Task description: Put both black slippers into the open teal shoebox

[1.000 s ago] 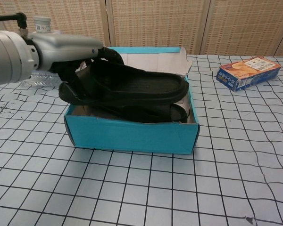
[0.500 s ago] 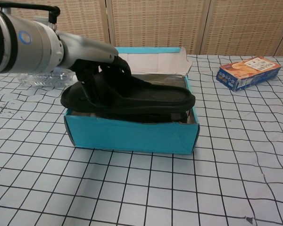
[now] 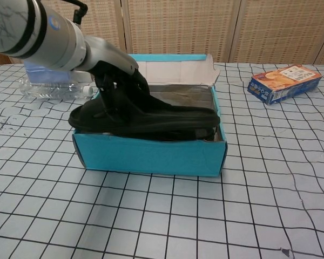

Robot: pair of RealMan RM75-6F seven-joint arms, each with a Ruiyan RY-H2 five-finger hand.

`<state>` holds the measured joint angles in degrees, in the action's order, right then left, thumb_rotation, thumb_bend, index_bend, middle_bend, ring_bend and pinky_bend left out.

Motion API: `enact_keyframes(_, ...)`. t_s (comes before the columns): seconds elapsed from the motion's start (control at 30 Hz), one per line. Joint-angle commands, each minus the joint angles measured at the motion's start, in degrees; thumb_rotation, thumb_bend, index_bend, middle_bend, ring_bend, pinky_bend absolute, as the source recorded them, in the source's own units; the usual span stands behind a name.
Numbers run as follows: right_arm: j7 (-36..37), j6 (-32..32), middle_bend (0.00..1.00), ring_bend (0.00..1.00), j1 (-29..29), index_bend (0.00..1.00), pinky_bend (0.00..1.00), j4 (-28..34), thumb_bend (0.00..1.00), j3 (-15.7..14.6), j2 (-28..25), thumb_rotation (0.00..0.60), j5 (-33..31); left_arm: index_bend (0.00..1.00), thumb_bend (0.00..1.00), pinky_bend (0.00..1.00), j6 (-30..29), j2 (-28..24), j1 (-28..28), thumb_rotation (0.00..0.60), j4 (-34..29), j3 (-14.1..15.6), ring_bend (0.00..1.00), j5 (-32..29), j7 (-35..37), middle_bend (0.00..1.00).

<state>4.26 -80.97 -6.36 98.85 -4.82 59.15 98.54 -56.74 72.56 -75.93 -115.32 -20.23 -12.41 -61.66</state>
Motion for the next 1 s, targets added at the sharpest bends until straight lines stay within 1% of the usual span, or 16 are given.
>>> enact_keyframes(0.03,-0.01,0.04,0.00,0.00,-0.04,0.00,0.00,0.01,0.14,0.15,0.01,0.576,-0.31,0.48,0.46,0.74,3.40,0.13,-2.66,0.600,2.94,0.96,0.69,-3.50,0.48,0.70)
enact_keyframes(0.17,0.22,-0.35,0.00,0.00,0.08,0.00,0.00,-0.01,0.14,0.27,-0.11,0.576,-0.49,0.49,0.46,0.77,5.37,0.43,-5.66,0.600,4.96,2.79,0.71,-8.28,-0.73,0.71)
enact_keyframes(0.33,0.58,-0.32,0.00,0.00,-0.02,0.00,0.00,-0.13,0.14,0.25,-0.19,0.575,-0.40,0.50,0.46,0.80,5.91,-0.08,-8.17,0.600,5.01,4.37,0.74,-11.66,-1.43,0.74)
enact_keyframes(0.53,0.96,-0.42,0.00,0.00,-0.10,0.00,0.00,-0.25,0.14,0.29,-0.31,0.575,-0.37,0.50,0.46,0.81,7.27,0.13,-10.37,0.600,6.54,5.96,0.75,-15.41,-1.90,0.75)
enact_keyframes(0.73,0.94,-0.88,0.00,0.00,0.15,0.00,0.00,-0.26,0.14,0.30,-0.38,0.575,-0.46,0.50,0.46,0.82,11.89,1.40,-11.56,0.600,11.35,8.04,0.76,-20.04,-2.83,0.76)
enact_keyframes(1.0,0.79,-0.89,0.00,0.00,0.14,0.00,0.00,-0.32,0.14,0.40,-0.24,0.575,-0.60,0.50,0.46,0.83,21.55,1.33,-12.66,0.600,16.55,10.83,0.76,-27.86,-4.45,0.76)
